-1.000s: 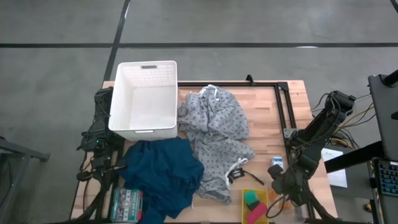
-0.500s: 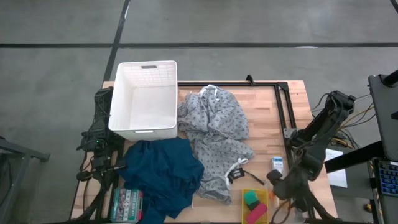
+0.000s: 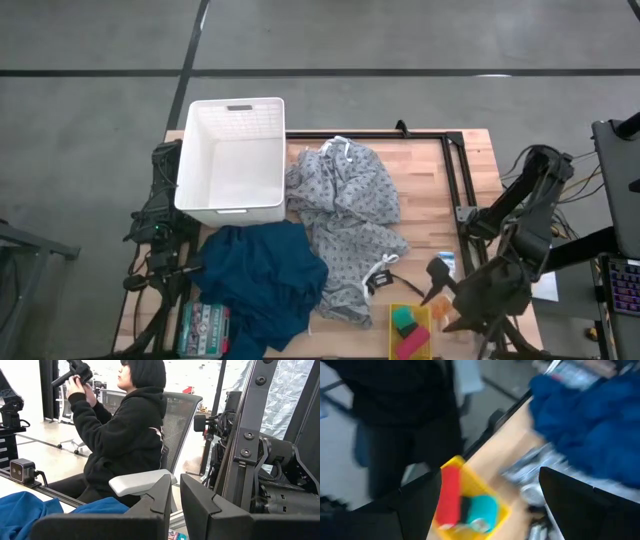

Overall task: Pick & Place Medicine items
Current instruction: Put the white blue pill bottle into the transparent bin

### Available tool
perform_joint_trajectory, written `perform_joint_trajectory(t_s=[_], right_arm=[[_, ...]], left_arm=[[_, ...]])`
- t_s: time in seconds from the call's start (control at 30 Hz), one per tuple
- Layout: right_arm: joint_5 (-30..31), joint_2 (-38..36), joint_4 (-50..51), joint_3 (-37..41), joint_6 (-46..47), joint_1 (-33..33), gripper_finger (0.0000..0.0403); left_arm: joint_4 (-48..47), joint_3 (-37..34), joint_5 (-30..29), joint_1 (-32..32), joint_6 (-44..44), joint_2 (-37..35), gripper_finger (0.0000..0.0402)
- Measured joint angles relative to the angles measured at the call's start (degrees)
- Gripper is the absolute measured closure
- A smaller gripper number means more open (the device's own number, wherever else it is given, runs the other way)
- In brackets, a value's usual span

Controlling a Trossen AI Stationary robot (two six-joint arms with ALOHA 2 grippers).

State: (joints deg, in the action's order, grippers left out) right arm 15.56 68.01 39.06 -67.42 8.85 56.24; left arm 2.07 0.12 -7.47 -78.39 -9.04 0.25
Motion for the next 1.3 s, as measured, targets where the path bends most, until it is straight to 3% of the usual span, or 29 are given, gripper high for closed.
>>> perform_joint_trajectory(t_s=[0.3, 0.53, 0.7, 0.9, 1.03, 1.13, 1.3], right_arm=[[0.18, -0.02, 0.13, -4.31, -0.11, -9.45, 0.0076], [-11.83, -0.02, -0.24, -5.44, -4.14, -20.81, 0.0076], [-17.04, 0.08, -1.25, -4.92, -11.70, -28.77, 0.0076], [-22.88, 1.42, -2.16, -4.34, -14.00, -37.98, 0.0076], [-21.86, 2.36, -2.19, -4.33, -16.58, -44.24, 0.0076], [-18.34, 3.12, -3.11, -4.15, -21.13, -48.63, 0.0076], [-12.25, 4.49, -3.78, -3.85, -20.88, -53.86, 0.0076]], left_arm=[[0.00, -0.02, -0.01, 0.00, 0.00, 0.00, 0.0355], [0.00, -0.02, 0.01, 0.00, 0.00, 0.00, 0.0355], [0.00, -0.01, -0.01, -0.01, 0.00, 0.00, 0.0355], [0.00, -0.01, -0.01, 0.00, 0.00, 0.00, 0.0355], [0.00, -0.01, 0.01, -0.01, 0.00, 0.00, 0.0355], [0.00, 0.00, 0.00, -0.01, 0.00, 0.00, 0.0355], [0.00, -0.02, 0.01, -0.02, 0.00, 0.00, 0.0355]])
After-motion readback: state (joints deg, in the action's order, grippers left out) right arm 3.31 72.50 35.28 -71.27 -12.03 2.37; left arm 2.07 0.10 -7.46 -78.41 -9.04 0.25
